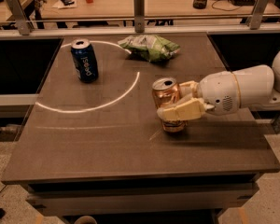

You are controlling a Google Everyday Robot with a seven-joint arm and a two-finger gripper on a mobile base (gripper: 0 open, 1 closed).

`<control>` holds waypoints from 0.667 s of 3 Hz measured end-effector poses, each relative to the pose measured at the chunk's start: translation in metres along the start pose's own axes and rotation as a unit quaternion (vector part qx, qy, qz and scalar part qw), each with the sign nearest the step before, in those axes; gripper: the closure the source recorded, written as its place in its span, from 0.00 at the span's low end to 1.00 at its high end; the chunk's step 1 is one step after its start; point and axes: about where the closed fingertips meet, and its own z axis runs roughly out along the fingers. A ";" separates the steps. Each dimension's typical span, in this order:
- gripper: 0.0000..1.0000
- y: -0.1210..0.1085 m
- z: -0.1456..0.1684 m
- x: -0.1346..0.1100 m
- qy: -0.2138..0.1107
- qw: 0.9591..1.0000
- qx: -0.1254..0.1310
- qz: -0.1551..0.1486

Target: Place orange can upright

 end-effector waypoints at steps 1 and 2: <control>1.00 -0.007 -0.006 0.011 -0.027 0.999 0.020 -0.016; 1.00 -0.011 -0.008 0.015 -0.042 0.998 0.026 -0.029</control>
Offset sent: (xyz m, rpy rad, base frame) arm 0.0120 -0.0271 -0.0220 0.1066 -0.1488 -0.0712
